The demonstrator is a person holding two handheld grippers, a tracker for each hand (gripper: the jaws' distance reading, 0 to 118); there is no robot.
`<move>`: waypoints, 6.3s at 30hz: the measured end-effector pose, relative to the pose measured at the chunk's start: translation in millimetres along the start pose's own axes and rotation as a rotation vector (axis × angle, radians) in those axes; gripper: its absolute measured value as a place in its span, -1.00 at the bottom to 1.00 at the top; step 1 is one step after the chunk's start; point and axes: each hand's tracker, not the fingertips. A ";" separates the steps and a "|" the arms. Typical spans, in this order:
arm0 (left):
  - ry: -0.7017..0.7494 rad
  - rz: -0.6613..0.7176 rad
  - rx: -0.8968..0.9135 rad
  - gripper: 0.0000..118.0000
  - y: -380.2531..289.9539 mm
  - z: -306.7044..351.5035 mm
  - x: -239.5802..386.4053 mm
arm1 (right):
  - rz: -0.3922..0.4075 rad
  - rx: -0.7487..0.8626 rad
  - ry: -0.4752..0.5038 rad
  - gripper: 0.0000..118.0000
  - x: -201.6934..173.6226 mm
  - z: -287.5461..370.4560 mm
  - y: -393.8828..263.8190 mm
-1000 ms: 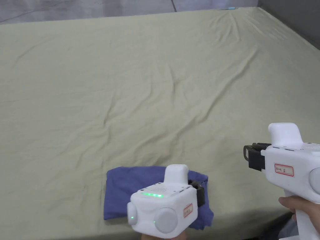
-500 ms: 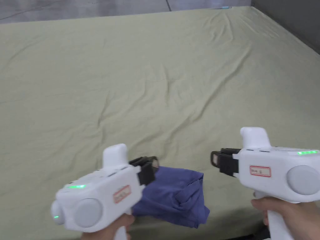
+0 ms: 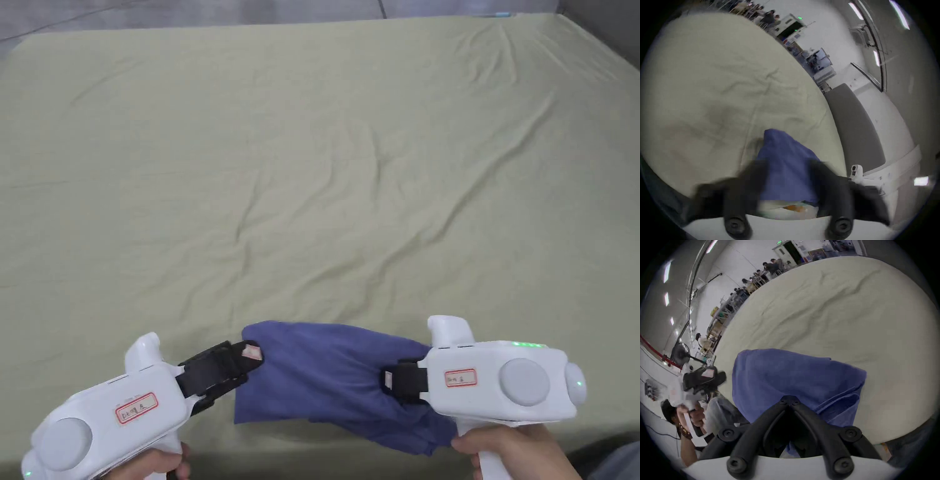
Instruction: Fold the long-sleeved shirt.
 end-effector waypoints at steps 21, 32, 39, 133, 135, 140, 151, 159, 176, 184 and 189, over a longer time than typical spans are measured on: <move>-0.057 -0.028 -0.047 -0.74 10.9 -47.8 0.7 | 0.012 -0.018 -0.090 -0.96 1.7 -1.0 12.5; -0.032 -0.136 0.105 -0.74 111.7 29.9 -28.1 | 0.347 0.185 -0.076 -0.96 -137.9 -31.3 72.5; 0.125 -0.150 0.238 -0.74 193.8 140.3 -108.0 | 0.557 0.252 -0.009 -0.96 -253.5 -116.1 101.0; 0.437 -0.888 0.791 1.00 29.6 -16.6 168.9 | 0.417 0.972 -0.555 1.00 -54.1 106.3 75.1; 0.432 -0.886 0.792 1.00 28.9 -15.6 169.2 | 0.419 0.978 -0.554 1.00 -55.0 107.8 73.9; 0.425 -0.899 0.800 1.00 25.3 -17.1 168.5 | 0.427 0.991 -0.553 1.00 -54.2 108.5 73.0; 0.394 -0.895 0.866 1.00 23.5 -19.7 164.2 | 0.408 1.035 -0.533 1.00 -52.1 111.7 71.5; 0.402 -0.911 0.843 1.00 22.6 -25.2 163.0 | 0.447 1.133 -0.548 1.00 -51.1 110.1 68.7; 0.400 -0.909 0.846 1.00 20.5 -23.8 165.4 | 0.465 1.058 -0.560 1.00 -53.8 106.9 69.7; 0.386 -0.899 0.847 1.00 21.1 -25.1 166.4 | 0.462 1.049 -0.568 1.00 -51.9 107.9 70.1; 0.387 -0.906 0.840 1.00 20.3 -25.8 166.6 | 0.460 1.043 -0.572 1.00 -51.6 107.8 70.5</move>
